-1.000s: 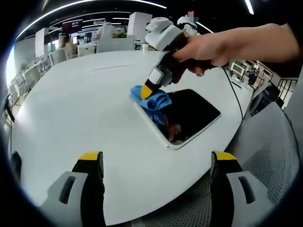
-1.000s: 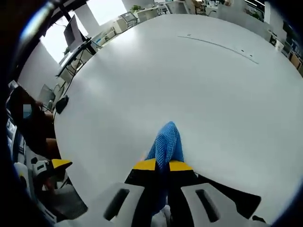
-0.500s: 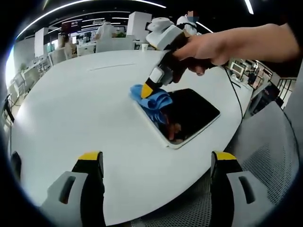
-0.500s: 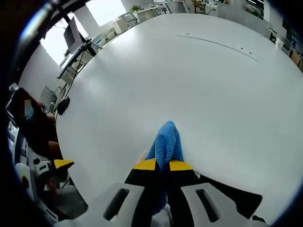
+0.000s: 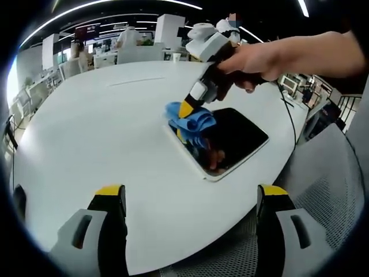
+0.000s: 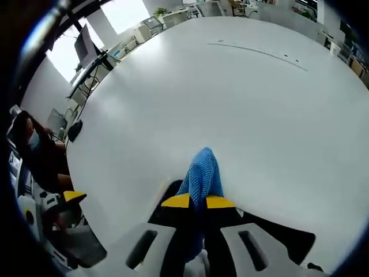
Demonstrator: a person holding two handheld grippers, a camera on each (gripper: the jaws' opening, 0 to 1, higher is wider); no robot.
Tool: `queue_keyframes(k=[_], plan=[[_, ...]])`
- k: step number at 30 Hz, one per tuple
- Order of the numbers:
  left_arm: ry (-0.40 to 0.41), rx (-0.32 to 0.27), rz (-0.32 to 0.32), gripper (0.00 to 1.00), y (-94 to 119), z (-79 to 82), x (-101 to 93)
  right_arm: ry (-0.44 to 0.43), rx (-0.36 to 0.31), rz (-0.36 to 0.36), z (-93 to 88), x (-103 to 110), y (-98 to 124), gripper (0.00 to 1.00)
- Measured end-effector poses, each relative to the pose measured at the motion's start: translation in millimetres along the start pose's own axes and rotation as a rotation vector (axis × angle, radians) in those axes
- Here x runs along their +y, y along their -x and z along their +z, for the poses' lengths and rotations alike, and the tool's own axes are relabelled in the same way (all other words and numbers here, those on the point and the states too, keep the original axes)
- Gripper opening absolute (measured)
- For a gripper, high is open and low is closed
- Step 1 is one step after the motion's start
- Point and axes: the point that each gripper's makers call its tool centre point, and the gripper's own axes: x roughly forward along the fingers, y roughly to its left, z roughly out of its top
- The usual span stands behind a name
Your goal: Wipe the mirror surface with the cleaning cloth until all visible marks leave the cleaned area.
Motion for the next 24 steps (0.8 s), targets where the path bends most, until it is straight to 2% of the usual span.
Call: queue_keyframes(k=[24], plan=[[0.002,-0.005,0.008,0.92,-0.2,0.5,1.9,-0.022,-0.005,-0.028,-10.2,-18.2,9.1,0.02]])
